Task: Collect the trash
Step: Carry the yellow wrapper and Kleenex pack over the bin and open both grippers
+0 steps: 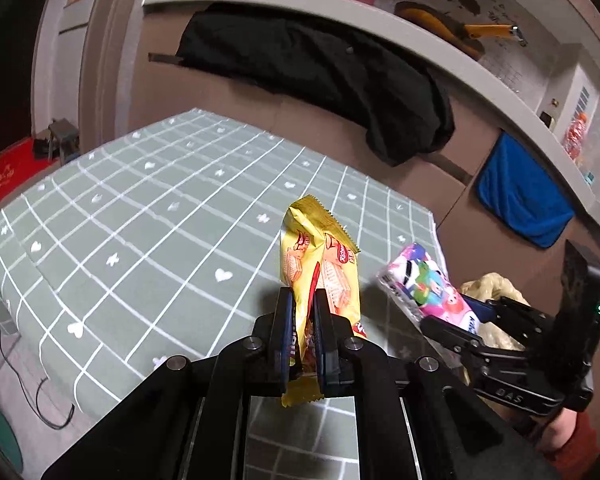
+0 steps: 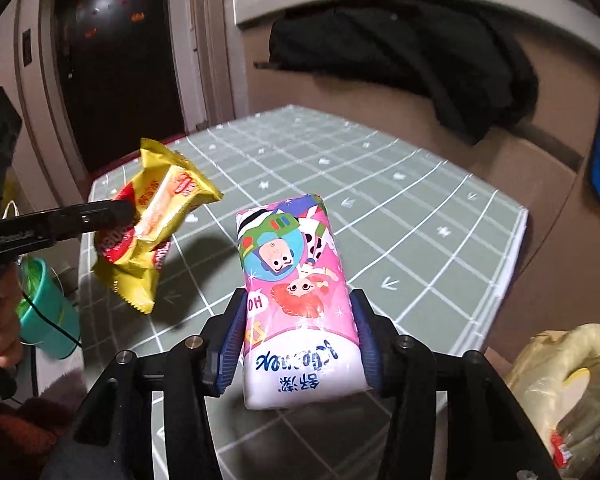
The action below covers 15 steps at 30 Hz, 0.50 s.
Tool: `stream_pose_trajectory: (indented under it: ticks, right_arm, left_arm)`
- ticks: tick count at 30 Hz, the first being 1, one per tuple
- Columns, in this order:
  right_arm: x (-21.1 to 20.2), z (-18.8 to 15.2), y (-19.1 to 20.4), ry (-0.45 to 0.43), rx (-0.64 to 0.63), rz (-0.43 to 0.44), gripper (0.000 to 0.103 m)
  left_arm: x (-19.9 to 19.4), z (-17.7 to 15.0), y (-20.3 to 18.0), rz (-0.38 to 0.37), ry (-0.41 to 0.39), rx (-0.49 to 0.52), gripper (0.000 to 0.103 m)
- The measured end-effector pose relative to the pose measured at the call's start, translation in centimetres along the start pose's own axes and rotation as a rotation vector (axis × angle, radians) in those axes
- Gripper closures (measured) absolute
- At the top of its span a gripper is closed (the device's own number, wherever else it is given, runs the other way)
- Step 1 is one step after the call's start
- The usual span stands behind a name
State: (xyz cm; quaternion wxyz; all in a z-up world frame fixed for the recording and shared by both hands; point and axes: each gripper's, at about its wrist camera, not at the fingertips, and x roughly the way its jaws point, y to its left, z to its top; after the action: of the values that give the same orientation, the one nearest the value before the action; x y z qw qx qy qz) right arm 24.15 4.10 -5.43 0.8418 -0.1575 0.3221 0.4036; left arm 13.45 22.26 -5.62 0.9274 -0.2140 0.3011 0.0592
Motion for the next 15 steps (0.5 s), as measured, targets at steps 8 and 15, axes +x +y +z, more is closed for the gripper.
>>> stream_pose_trajectory:
  ticks: [8,15]
  right_arm:
    - [-6.4,0.3,-1.6,-0.119,0.022,-0.068,0.056]
    - [-15.1,0.7,-6.6,-0.277,0.134,-0.122,0.056]
  left_arm:
    - [-1.2,1.4,-6.0,-0.043,-0.080,0.095,0.093]
    - [-2.4,3.2,-15.3,-0.151,-0.165,0.242,0.093]
